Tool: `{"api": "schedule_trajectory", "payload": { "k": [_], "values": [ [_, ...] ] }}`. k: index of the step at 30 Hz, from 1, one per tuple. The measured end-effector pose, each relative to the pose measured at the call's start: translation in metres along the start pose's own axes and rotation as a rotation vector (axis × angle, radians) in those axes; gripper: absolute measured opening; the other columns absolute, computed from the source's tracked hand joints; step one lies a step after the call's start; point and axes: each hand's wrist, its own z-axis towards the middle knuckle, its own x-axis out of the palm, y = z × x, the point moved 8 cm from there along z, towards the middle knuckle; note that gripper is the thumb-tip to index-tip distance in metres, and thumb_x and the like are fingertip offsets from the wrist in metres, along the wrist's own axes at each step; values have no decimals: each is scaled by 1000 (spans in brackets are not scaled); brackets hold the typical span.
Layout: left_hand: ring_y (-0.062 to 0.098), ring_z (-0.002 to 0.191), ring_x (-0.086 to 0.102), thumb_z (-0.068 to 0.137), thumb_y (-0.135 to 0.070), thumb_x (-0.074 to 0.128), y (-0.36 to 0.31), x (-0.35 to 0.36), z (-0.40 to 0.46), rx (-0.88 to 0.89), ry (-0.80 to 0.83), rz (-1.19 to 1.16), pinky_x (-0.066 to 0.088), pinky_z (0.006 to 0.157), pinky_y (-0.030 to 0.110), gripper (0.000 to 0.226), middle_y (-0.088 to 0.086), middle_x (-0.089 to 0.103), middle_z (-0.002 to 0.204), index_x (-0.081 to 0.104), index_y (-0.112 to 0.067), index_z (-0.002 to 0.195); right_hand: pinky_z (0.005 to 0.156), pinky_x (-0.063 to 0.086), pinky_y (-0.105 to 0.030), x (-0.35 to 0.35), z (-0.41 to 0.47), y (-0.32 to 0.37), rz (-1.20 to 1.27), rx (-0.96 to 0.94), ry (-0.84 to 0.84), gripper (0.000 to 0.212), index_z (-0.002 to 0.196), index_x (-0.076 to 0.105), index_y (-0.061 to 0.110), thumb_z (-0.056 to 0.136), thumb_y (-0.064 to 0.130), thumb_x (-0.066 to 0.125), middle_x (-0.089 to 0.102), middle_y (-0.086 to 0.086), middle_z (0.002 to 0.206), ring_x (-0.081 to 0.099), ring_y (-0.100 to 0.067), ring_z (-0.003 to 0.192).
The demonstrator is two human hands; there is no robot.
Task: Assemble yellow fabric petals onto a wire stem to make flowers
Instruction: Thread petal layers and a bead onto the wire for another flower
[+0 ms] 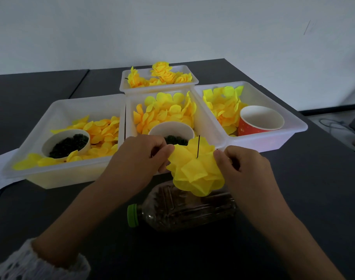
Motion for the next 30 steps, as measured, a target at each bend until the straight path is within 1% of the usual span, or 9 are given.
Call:
{"api": "schedule_trajectory", "payload": {
  "k": [4, 10, 15, 18, 21, 24, 26, 27, 30],
  "values": [
    [6, 56, 55, 96, -38, 48, 2, 3, -1, 2, -14, 54, 39, 59, 26, 39, -6, 61, 57, 53, -26, 60, 55, 48, -35, 5, -2, -7, -20, 14, 11, 43, 62, 49, 16, 87, 50, 42, 50, 3, 57, 52, -13, 56],
    [5, 55, 54, 93, -47, 44, 10, 12, -5, -14, -20, 60, 36, 55, 26, 37, -6, 59, 57, 53, -28, 62, 56, 44, -33, 18, -8, -23, -33, 62, 79, 38, 67, 53, 19, 92, 46, 46, 50, 3, 58, 51, -12, 57],
    [8, 57, 55, 91, -51, 40, 16, 22, -7, -18, -9, 69, 46, 57, 35, 40, -4, 59, 59, 54, -25, 65, 54, 43, -33, 24, -9, -27, -23, 60, 79, 38, 67, 54, 19, 94, 45, 47, 50, 3, 58, 49, -10, 56],
    [7, 58, 55, 93, -48, 42, 17, 23, -8, -21, -24, 21, 42, 56, 29, 38, -6, 57, 57, 51, -27, 63, 51, 35, -28, 23, -7, -27, 28, 54, 80, 41, 62, 50, 19, 92, 47, 44, 45, 6, 52, 42, -7, 50],
    [7, 58, 54, 94, -53, 36, 13, 16, -11, -39, -70, -55, 40, 55, 21, 45, -5, 57, 58, 49, -27, 60, 50, 32, -27, 17, -7, -24, 125, 40, 78, 49, 56, 43, 20, 85, 59, 34, 43, 9, 51, 41, -5, 49],
    [6, 63, 55, 98, -57, 24, 7, 6, -17, -42, -110, -76, 39, 55, 24, 53, -10, 58, 63, 43, -29, 58, 48, 31, -20, 12, -9, -21, 230, 23, 63, 51, 51, 41, 25, 80, 65, 31, 41, 7, 48, 40, -5, 46],
    [0, 65, 55, 96, -61, 19, 3, 1, -25, -66, -124, -43, 34, 53, 25, 57, -19, 58, 63, 42, -29, 55, 46, 32, -17, 10, -10, -21, 285, 29, 63, 48, 49, 45, 30, 84, 60, 33, 41, 8, 47, 39, -4, 45],
    [-1, 61, 55, 95, -66, 18, 2, -2, -30, -100, -129, -58, 33, 51, 24, 62, -21, 56, 59, 44, -28, 52, 46, 32, -16, 9, -11, -22, 299, 29, 59, 48, 49, 45, 29, 87, 56, 35, 41, 9, 46, 39, -3, 45],
    [3, 40, 45, 79, -69, 28, 1, 3, -45, -170, -55, -196, 35, 44, 15, 58, -8, 46, 43, 51, -23, 51, 47, 33, -14, 5, -11, -26, 321, 24, 44, 45, 54, 40, 22, 95, 39, 41, 42, 10, 47, 41, -2, 45]
  ]
}}
